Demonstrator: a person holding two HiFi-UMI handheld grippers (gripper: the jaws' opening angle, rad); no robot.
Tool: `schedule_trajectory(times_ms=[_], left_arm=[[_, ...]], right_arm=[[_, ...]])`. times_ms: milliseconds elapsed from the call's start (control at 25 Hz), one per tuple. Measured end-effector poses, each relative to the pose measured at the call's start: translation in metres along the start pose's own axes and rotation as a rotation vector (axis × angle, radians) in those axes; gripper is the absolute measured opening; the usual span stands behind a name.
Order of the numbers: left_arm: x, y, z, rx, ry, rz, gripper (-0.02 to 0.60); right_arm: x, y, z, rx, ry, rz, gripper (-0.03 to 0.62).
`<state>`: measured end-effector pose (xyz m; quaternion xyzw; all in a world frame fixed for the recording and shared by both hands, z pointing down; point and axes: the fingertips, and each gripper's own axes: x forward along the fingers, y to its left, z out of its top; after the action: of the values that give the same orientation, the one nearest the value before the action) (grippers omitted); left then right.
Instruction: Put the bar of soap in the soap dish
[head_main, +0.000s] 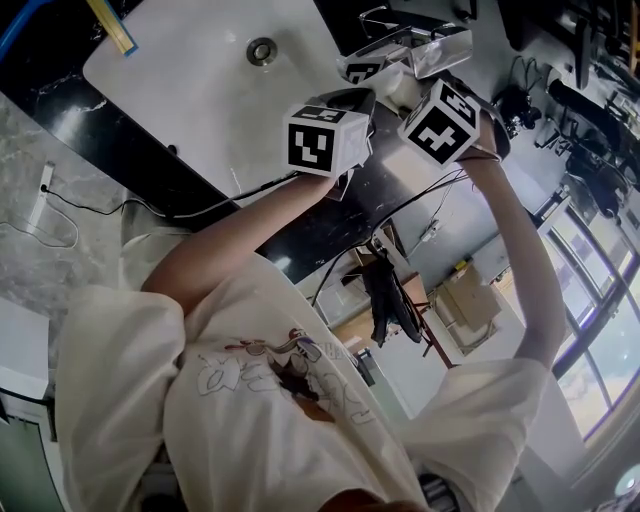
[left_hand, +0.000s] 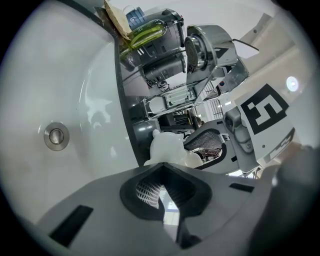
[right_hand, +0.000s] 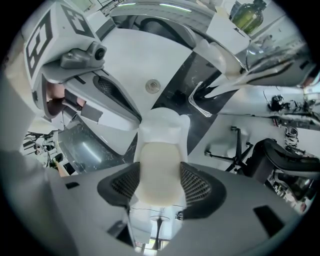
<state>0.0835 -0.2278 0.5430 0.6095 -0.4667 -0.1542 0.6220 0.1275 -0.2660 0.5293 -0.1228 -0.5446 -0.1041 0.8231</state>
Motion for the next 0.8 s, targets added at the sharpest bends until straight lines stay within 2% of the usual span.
schedule_trajectory(times_ms=[320,800], left_arm=[[0.003,0.0,0.002,0.01,-0.002,0.002,0.006],[0.002,-0.001,0.0,0.032,0.006,0.014,0.006]], right_arm=[[0.001,0.004,-0.004,0.135,-0.067,0.038,0.262],[-0.006,0.007,-0.011,0.21,-0.125,0.027,0.298]])
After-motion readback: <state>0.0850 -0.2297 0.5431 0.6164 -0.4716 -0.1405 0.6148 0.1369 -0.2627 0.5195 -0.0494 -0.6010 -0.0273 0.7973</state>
